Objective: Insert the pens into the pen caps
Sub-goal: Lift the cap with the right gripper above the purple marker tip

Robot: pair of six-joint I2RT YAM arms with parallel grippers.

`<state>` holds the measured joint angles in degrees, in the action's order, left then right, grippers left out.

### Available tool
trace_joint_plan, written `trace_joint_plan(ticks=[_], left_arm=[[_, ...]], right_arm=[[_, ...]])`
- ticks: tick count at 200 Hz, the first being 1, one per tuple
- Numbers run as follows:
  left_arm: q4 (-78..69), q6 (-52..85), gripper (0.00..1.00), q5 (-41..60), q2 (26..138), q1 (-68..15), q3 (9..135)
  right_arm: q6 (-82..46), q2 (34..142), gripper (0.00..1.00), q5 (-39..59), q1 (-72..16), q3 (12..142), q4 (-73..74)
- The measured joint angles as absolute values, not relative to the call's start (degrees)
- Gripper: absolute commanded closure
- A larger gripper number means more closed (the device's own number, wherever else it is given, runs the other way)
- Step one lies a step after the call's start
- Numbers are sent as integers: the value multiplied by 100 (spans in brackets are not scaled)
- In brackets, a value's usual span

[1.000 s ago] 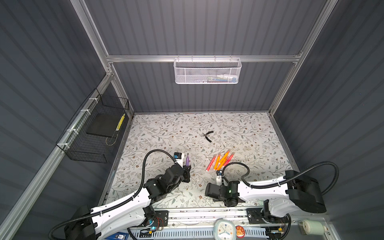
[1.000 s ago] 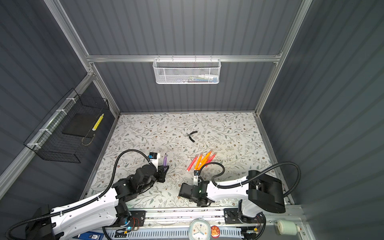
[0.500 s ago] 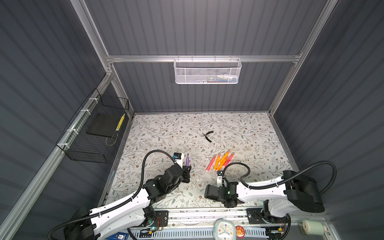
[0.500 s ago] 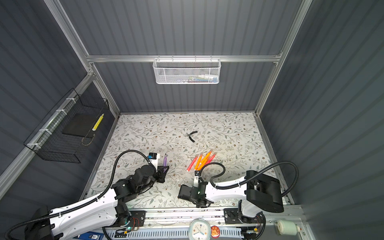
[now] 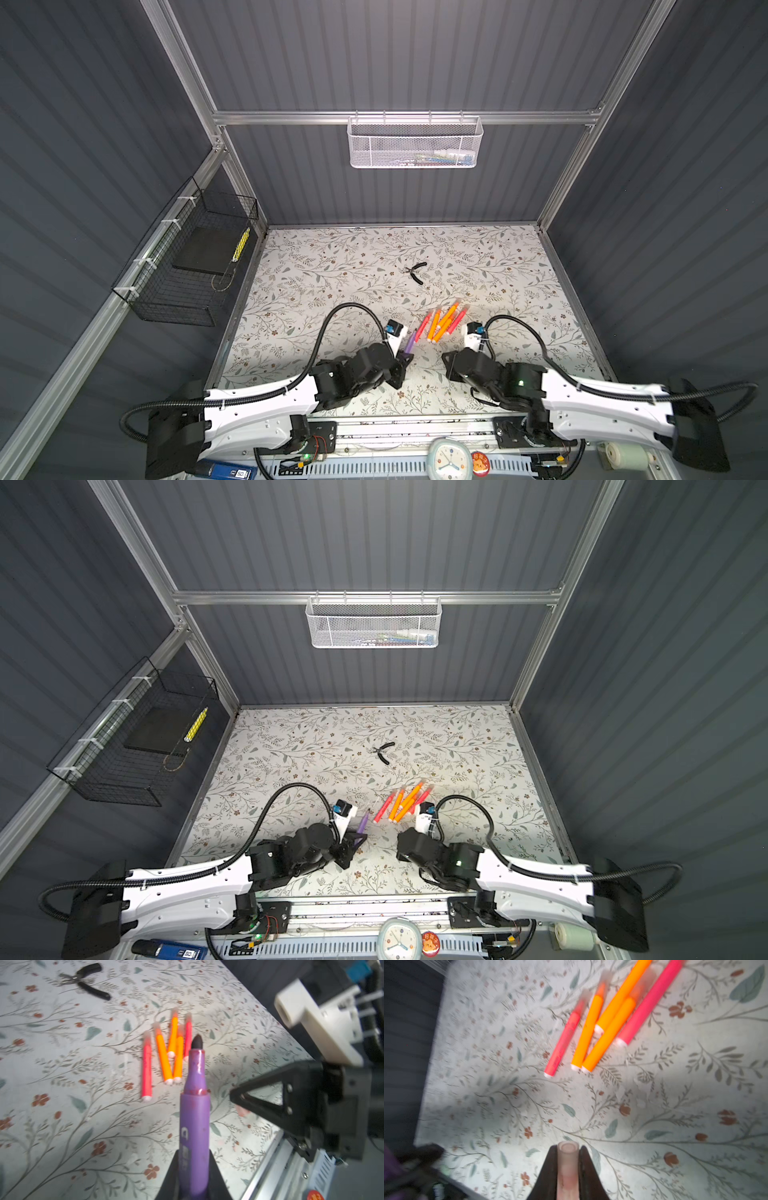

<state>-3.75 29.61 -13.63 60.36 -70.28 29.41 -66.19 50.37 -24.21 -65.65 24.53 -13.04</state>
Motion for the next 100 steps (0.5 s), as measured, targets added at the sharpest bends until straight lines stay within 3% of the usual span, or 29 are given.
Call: trace_joint_plan(ticks=[51,100], left_arm=[[-1162,2591,100,-1245,6639,-7516,3065],[-1876,2617,100,-991,6973,-7535,3024]], right_arm=[[-6195,2696,100,-2318,-5693,1940,-1111],[-5944,2272,100,-2335,-5446,1929,-757]])
